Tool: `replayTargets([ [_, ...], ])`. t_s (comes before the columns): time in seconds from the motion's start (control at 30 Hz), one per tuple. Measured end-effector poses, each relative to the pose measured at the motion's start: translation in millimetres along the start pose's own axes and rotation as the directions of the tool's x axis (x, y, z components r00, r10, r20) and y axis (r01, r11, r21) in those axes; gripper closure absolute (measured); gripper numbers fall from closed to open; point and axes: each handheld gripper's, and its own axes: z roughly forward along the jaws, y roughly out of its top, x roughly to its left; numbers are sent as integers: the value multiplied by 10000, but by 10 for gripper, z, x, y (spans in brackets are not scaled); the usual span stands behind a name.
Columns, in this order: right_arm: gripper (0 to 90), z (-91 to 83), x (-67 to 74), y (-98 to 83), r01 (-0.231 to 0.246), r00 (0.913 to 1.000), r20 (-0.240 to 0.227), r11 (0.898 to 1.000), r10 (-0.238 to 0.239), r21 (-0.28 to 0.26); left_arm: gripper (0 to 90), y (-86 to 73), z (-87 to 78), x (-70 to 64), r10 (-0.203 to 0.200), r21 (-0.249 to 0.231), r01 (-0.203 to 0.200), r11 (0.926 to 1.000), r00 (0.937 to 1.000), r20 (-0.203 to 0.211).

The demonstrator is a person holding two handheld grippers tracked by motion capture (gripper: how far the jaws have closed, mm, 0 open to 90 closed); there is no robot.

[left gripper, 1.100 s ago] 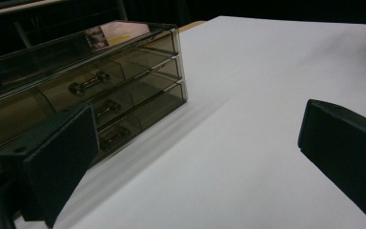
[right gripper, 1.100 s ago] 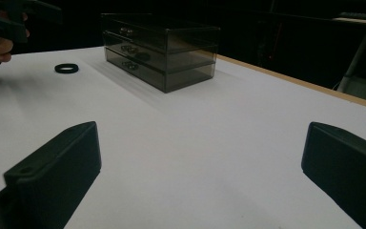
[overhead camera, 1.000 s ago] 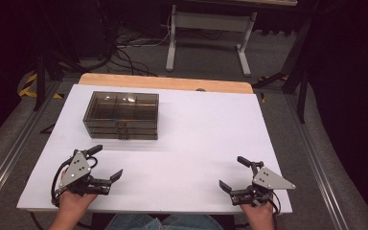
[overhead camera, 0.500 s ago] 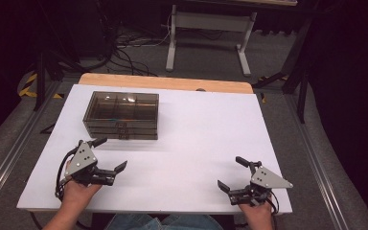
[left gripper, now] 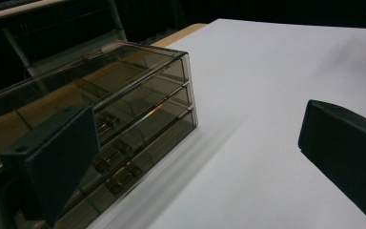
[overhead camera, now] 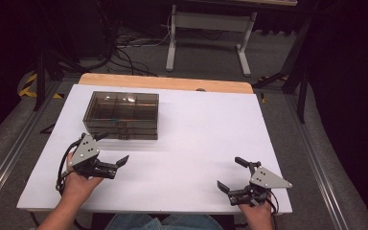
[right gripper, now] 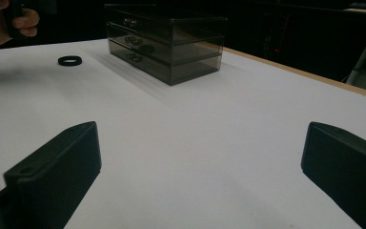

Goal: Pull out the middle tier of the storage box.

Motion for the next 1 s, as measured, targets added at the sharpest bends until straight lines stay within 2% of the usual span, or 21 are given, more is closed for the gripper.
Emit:
replayTargets([
  [0.3, 3, 7, 1, -5, -36, 10000, -56, 10000, 37, 40, 23, 23, 46, 54, 114, 175, -117, 9998, 9998, 189],
  [0.47, 3, 10, 2, -7, -23, 10000, -75, 10000, 23, 70, 30, 40, 73, 24, 719, 489, -721, 9962, 9974, 62],
  [0.73, 4, 11, 4, -7, 14, 10000, -99, 10000, -13, 78, 49, 39, 71, 30, 1002, 625, -1007, 9930, 9949, 102],
  [0.77, 5, 10, 5, -6, 9, 9999, -114, 10000, -8, 85, 57, 39, 74, 28, 1254, 688, -1258, 9897, 9921, 96],
  [0.83, 5, 10, 5, -6, 12, 9999, -118, 10000, -11, 82, 69, 39, 73, 22, 1374, 739, -1375, 9877, 9905, 68],
  [0.9, 5, 12, 3, -7, 41, 9999, -141, 10000, -40, 73, 82, 38, 67, 2, 1920, 832, -1914, 9780, 9814, 6],
  [0.93, 5, 13, 2, -8, 59, 9999, -145, 10000, -58, 72, 87, 37, 67, -7, 2071, 869, -2062, 9746, 9783, -15],
  [0.97, 5, 13, 2, -8, 59, 9999, -145, 10000, -58, 72, 95, 37, 67, -7, 2071, 869, -2062, 9746, 9783, -15],
  [1.0, 7, 13, 7, -6, 14, 9999, -154, 10000, -13, 87, 104, 38, 63, -25, 2445, 977, -2421, 9653, 9696, -138],
])
